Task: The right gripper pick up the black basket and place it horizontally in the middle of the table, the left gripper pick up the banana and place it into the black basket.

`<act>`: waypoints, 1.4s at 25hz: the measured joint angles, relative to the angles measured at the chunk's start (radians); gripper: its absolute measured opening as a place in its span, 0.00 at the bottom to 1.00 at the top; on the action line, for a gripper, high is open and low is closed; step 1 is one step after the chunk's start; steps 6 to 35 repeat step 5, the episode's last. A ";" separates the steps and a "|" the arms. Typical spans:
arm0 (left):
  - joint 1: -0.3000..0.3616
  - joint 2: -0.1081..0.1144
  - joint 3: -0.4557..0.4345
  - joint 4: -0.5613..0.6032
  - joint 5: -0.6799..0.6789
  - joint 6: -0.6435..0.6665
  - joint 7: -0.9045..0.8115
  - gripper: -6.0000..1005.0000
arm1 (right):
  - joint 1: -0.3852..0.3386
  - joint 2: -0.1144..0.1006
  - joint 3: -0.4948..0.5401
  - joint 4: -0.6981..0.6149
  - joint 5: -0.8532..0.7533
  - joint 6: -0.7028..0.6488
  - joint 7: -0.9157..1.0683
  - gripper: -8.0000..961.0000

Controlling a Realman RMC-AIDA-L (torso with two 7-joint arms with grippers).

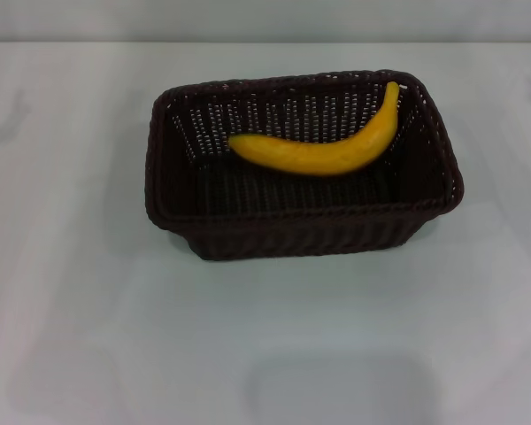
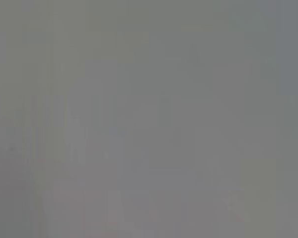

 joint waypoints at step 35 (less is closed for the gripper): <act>0.008 0.000 -0.016 0.050 0.109 0.146 -0.001 0.88 | 0.018 0.000 -0.005 0.040 0.001 -0.006 0.000 0.86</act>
